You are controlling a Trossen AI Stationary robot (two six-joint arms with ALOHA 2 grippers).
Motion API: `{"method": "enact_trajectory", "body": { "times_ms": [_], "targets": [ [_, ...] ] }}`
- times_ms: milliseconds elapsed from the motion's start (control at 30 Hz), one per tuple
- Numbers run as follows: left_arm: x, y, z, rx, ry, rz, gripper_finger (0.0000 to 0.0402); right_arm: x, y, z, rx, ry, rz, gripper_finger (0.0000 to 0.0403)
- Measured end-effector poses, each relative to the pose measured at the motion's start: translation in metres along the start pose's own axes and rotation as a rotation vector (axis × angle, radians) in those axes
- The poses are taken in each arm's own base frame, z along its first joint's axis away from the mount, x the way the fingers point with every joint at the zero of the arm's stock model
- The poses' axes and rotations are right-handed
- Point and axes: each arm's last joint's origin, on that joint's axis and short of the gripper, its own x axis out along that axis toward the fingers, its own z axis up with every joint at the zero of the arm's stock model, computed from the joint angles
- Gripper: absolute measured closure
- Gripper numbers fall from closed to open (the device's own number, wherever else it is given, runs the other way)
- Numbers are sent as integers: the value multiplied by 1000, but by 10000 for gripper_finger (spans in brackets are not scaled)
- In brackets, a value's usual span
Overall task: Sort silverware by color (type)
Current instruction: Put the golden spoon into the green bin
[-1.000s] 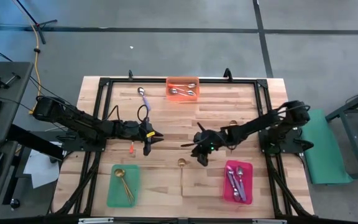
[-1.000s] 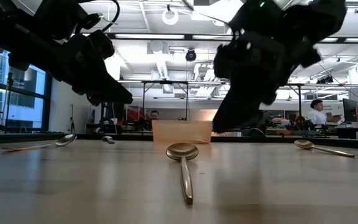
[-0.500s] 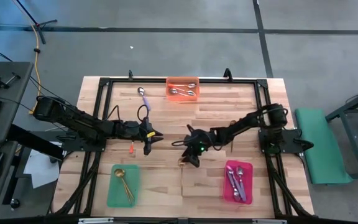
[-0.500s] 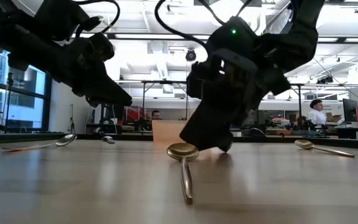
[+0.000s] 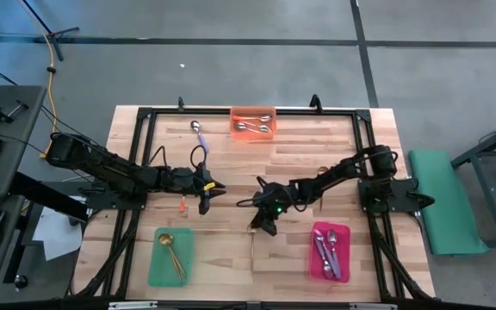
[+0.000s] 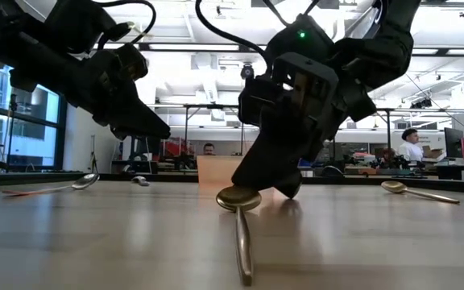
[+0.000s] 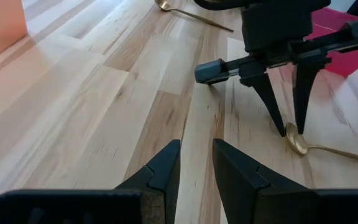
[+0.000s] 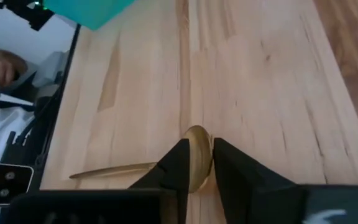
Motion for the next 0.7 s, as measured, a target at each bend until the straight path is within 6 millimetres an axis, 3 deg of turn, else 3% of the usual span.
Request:
{"method": "enact_trajectory", "body": {
  "times_ms": [133,433,700],
  "targets": [
    [0,-1,0,2,1,-3,317,0,-1,-4,48,30,-40,349],
    [-1,-8,-2,17,6,-27,317,3,3,-12,100,67,-61,312],
    [-2,-13,-4,23,-1,-12,317,5,8,-16,105,78,-66,332]
  ]
}}
